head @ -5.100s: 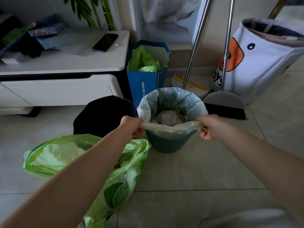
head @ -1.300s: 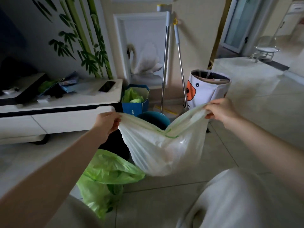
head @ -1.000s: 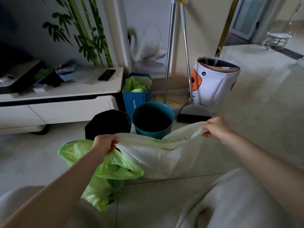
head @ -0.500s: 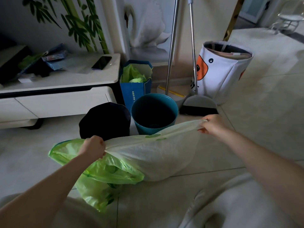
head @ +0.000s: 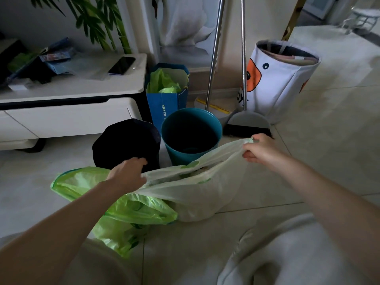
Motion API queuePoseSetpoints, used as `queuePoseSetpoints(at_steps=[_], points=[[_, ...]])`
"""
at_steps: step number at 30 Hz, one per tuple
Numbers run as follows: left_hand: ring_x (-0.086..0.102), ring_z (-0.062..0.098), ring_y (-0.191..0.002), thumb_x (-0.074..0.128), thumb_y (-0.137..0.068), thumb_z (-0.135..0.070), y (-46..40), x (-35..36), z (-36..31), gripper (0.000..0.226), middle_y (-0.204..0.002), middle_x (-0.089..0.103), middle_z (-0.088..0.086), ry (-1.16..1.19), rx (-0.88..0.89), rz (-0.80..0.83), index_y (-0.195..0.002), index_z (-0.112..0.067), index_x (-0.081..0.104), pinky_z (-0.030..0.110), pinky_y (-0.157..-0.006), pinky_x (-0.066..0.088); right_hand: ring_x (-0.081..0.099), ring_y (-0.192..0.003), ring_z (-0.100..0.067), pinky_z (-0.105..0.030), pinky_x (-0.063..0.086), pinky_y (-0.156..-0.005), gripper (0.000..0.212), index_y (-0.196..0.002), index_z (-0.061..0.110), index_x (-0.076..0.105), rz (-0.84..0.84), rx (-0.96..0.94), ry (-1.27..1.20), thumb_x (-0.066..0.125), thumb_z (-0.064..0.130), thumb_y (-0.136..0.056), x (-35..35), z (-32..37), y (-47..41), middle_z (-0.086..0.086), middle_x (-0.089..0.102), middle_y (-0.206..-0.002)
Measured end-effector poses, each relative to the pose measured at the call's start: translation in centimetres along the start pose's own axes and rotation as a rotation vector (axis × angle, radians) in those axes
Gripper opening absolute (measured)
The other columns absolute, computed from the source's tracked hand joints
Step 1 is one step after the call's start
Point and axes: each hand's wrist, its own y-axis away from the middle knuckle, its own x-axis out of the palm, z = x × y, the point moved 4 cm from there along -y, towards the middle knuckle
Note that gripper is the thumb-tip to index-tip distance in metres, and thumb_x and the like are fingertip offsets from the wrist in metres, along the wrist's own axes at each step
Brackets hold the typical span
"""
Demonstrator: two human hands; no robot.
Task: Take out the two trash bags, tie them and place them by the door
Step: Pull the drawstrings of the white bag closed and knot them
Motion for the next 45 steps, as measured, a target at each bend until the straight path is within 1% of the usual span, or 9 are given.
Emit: queuePoseSetpoints(at_steps=[8, 13, 16, 20, 23, 26, 32, 41, 45], points=[[0.057, 0.021, -0.108, 0.058, -0.087, -0.037, -0.1, -0.5, -9.5, 0.040, -0.120, 0.059, -0.003, -0.020, 0.372, -0.176, -0.124, -0.025, 0.052, 0.036, -0.084, 0.049, 0.062, -0.091, -0.018, -0.033, 0.050, -0.086, 0.053, -0.133, 0.012, 0.043, -0.032, -0.574, 0.443, 0.061, 0.007, -0.083, 1.7, 2.2, 5.3, -0.005, 0.064, -0.103], [0.058, 0.024, -0.105, 0.056, -0.088, -0.027, -1.5, 0.6, -10.9, 0.032, -0.117, 0.059, -0.001, -0.036, 0.335, -0.132, -0.120, -0.021, 0.053, 0.039, -0.080, 0.050, 0.061, -0.094, -0.010, -0.027, 0.051, -0.084, 0.017, -0.105, 0.019, 0.064, 0.321, -0.856, 0.738, 0.058, 0.016, -0.089, 5.2, 1.5, 8.2, 0.002, 0.065, -0.102], [0.057, 0.026, -0.101, 0.052, -0.088, -0.016, -2.2, 1.2, -11.4, 0.022, -0.108, 0.060, 0.004, 0.024, 0.328, -0.124, -0.109, -0.015, 0.056, 0.039, -0.075, 0.047, 0.054, -0.107, -0.016, -0.031, 0.045, -0.094, 0.022, -0.106, 0.019, 0.062, 0.483, -0.944, 1.037, 0.061, 0.030, -0.087, 7.7, -0.4, 8.8, 0.001, 0.061, -0.108], [0.058, 0.028, -0.095, 0.052, -0.088, -0.019, -2.4, 1.2, -11.8, 0.017, -0.103, 0.062, 0.006, 0.144, 0.319, -0.129, -0.102, -0.013, 0.058, 0.040, -0.072, 0.049, 0.045, -0.122, -0.027, -0.037, 0.035, -0.104, 0.051, -0.125, 0.015, 0.053, 0.504, -1.060, 1.411, 0.064, 0.041, -0.082, 9.8, -2.4, 8.7, -0.007, 0.053, -0.129], [0.061, 0.030, -0.091, 0.052, -0.089, -0.027, -2.4, 0.9, -11.8, 0.016, -0.098, 0.066, 0.006, 0.213, 0.288, -0.149, -0.099, -0.017, 0.060, 0.039, -0.071, 0.050, 0.054, -0.114, -0.029, -0.040, 0.043, -0.095, 0.035, -0.117, 0.013, 0.058, 0.450, -1.165, 1.436, 0.062, 0.028, -0.085, 10.3, -2.2, 9.3, -0.008, 0.060, -0.121], [0.062, 0.030, -0.088, 0.055, -0.089, -0.033, -2.4, 0.4, -11.6, 0.019, -0.095, 0.068, 0.007, 0.264, 0.267, -0.176, -0.099, -0.019, 0.063, 0.040, -0.072, 0.052, 0.058, -0.109, -0.027, -0.037, 0.045, -0.090, 0.024, -0.112, 0.013, 0.061, 0.442, -1.155, 1.351, 0.049, 0.013, -0.091, 10.4, -1.4, 9.5, -0.007, 0.064, -0.116], [0.064, 0.022, -0.081, 0.062, -0.086, -0.031, -2.6, -0.9, -11.0, 0.016, -0.084, 0.071, 0.003, 0.452, 0.207, -0.207, -0.089, -0.019, 0.070, 0.040, -0.073, 0.055, 0.059, -0.083, -0.020, -0.033, 0.044, -0.064, 0.022, -0.088, 0.019, 0.062, 0.360, -1.043, 1.186, 0.044, 0.030, -0.092, 8.9, 0.5, 9.2, -0.001, 0.063, -0.085], [0.061, 0.006, -0.071, 0.065, -0.085, -0.023, -1.6, -2.9, -10.4, 0.011, -0.076, 0.069, -0.003, 0.687, 0.077, -0.316, -0.086, -0.015, 0.073, 0.012, -0.061, 0.044, 0.058, -0.075, -0.016, -0.032, 0.046, -0.063, 0.013, -0.081, 0.023, 0.063, 0.271, -0.891, 1.120, 0.060, 0.035, -0.087, 5.6, 3.0, 9.7, 0.005, 0.062, -0.078], [0.064, 0.008, -0.078, 0.065, -0.085, -0.024, -0.6, -3.0, -10.5, 0.014, -0.081, 0.070, -0.002, 0.700, 0.089, -0.308, -0.090, -0.014, 0.073, 0.020, -0.071, 0.050, 0.057, -0.079, -0.014, -0.035, 0.050, -0.069, 0.006, -0.079, 0.025, 0.061, 0.339, -0.831, 1.101, 0.061, 0.027, -0.085, 4.4, 2.8, 10.1, 0.007, 0.059, -0.082]])
